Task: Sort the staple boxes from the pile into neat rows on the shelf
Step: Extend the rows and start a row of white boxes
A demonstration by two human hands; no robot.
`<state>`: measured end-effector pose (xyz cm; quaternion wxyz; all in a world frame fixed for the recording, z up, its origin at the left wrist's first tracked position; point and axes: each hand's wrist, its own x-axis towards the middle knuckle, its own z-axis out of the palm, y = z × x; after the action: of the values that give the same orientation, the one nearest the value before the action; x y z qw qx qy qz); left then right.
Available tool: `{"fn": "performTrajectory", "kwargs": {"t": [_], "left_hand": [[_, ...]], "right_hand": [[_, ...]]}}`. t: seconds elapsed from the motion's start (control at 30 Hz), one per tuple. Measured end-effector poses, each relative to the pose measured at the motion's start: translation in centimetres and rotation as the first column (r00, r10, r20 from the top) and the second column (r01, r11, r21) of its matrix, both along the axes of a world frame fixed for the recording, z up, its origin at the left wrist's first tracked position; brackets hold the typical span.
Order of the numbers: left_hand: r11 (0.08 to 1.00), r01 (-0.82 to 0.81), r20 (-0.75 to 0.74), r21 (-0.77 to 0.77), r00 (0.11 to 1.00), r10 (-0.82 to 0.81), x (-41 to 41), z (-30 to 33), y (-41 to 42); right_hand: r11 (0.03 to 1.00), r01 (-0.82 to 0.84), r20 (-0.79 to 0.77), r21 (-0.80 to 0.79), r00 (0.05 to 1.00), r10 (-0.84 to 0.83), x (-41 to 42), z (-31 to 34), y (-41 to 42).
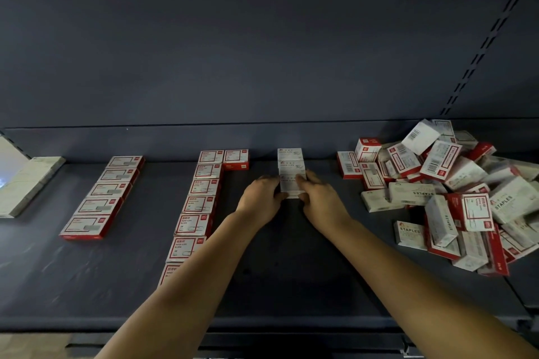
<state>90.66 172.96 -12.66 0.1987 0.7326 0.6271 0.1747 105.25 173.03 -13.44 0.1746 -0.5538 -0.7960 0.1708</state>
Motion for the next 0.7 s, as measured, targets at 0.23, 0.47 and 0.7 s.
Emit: {"fn": "performTrajectory", "kwargs": {"t": [0.23,0.47,0.7], "left_hand": [[0.994,0.025,-0.223,0.103,0.975,-0.001,0.2,1.8,-2.8],[0.974,0.175,-0.342,0.142,0.932,-0.118,4.3,2.4,-6.2],[0.935,0.311,-0.243,0.173,0.933,-0.266,9.4,2.0,-6.9]], "right_hand": [[0.999,0.033,0.001,0.014,0.999,-0.033,1.7,2.1,-2.6],[0.995,0.037,-0.039,0.091,0.999,-0.033,5.2,2.1,-5.6],[0.939,0.122,-0.120,0.322,0.989,-0.088,10.5,2.0,-7.4]]}}
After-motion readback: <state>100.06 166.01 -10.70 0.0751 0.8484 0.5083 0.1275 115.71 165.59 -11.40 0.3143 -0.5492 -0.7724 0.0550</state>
